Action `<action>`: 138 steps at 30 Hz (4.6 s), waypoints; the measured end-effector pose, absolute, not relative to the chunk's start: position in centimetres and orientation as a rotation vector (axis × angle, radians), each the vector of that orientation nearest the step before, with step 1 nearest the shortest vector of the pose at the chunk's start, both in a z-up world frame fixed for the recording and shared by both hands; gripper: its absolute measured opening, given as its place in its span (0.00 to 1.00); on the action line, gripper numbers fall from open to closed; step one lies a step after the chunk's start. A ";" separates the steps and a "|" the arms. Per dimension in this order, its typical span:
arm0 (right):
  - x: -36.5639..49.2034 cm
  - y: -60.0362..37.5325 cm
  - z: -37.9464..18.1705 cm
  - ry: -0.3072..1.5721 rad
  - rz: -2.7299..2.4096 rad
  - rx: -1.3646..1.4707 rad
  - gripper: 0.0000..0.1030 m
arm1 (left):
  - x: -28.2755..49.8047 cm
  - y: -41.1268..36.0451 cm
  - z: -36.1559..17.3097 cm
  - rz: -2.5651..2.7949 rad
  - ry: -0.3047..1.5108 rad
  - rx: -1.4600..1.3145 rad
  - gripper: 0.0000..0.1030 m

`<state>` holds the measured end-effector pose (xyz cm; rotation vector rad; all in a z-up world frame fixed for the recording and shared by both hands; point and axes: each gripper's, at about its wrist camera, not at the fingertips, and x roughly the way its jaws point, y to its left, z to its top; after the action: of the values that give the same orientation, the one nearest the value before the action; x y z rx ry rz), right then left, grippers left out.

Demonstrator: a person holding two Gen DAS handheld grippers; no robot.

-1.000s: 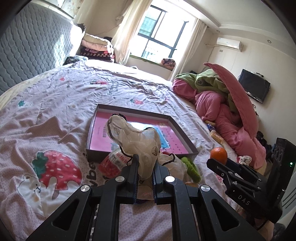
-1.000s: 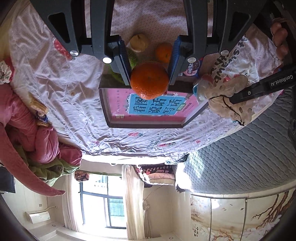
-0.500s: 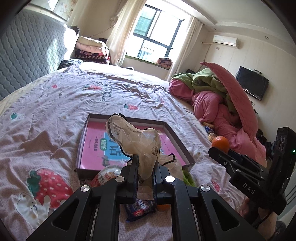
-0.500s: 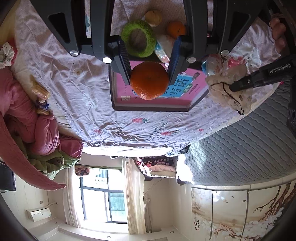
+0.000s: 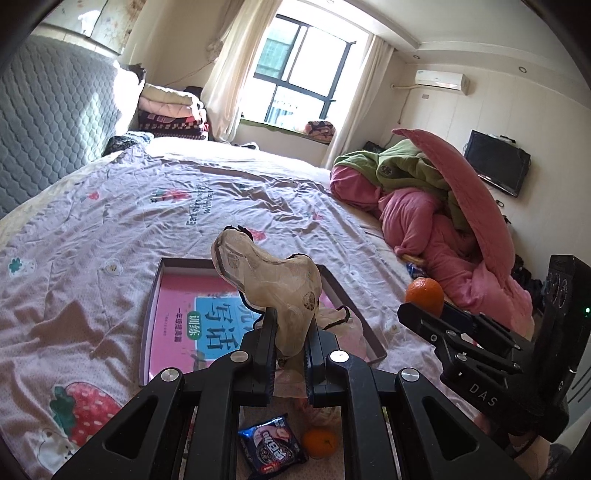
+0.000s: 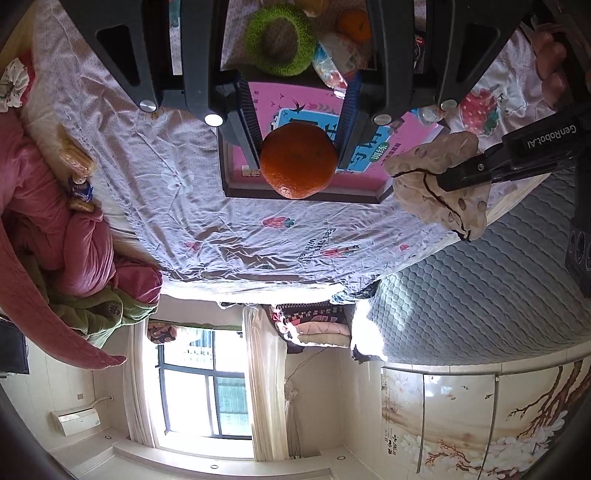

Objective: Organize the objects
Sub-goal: 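Lift the bag with left tool while right tool carries the orange over the tray, then open left tool to drop the bag in the tray while right tool releases the orange there, then withdraw both tools from the tray back toward the remaining items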

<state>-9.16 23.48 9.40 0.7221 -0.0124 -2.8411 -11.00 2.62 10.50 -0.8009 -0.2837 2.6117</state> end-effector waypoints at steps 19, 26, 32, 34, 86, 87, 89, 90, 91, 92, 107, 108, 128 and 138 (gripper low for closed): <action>-14.1 22.1 8.7 0.038 -2.807 0.764 0.39 | -16.2 1.4 9.2 2.631 -0.331 -0.880 0.11; -16.6 22.6 5.6 0.030 -2.786 0.889 0.39 | -18.4 0.3 6.5 2.621 -0.401 -0.974 0.12; -18.1 22.8 3.3 0.040 -2.769 0.994 0.39 | -19.9 -0.6 4.4 2.615 -0.439 -1.057 0.12; -18.6 22.9 2.5 0.025 -2.750 1.041 0.39 | -20.1 -0.5 3.8 2.604 -0.439 -1.085 0.12; -20.3 23.4 -1.2 -0.003 -2.701 1.311 0.46 | -20.6 -0.1 -0.5 2.495 -0.458 -1.392 0.41; -20.2 23.4 -1.1 -0.003 -2.710 1.300 0.47 | -20.5 -0.2 -0.4 2.501 -0.456 -1.391 0.42; -20.0 23.6 -0.8 -0.017 -2.715 1.288 0.51 | -20.4 -0.3 -0.2 2.514 -0.442 -1.389 0.47; -20.0 23.6 -0.8 -0.025 -2.714 1.286 0.52 | -20.3 -0.3 -0.1 2.514 -0.437 -1.392 0.50; -20.0 23.7 -0.7 -0.033 -2.716 1.281 0.52 | -20.3 -0.3 -0.1 2.505 -0.431 -1.397 0.51; -19.9 23.7 -0.7 -0.034 -2.717 1.279 0.52 | -20.2 -0.3 -0.1 2.498 -0.427 -1.403 0.51; -19.2 24.0 0.0 -0.017 -2.742 1.246 0.52 | -18.6 -1.4 1.0 2.513 -0.406 -1.383 0.58; -19.1 24.0 0.1 -0.017 -2.747 1.239 0.52 | -18.4 -1.6 1.2 2.518 -0.417 -1.363 0.58; -16.4 24.4 2.9 -0.039 -2.805 1.079 0.62 | -14.2 -2.0 4.7 2.630 -0.382 -1.148 0.60; -13.4 24.7 4.6 -0.017 -2.826 0.966 0.63 | -11.6 -1.2 5.1 2.659 -0.363 -1.082 0.61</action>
<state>-13.45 24.66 4.60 0.9661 -0.0170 -2.8261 -11.64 -1.20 5.13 -1.0825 -0.3631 2.6593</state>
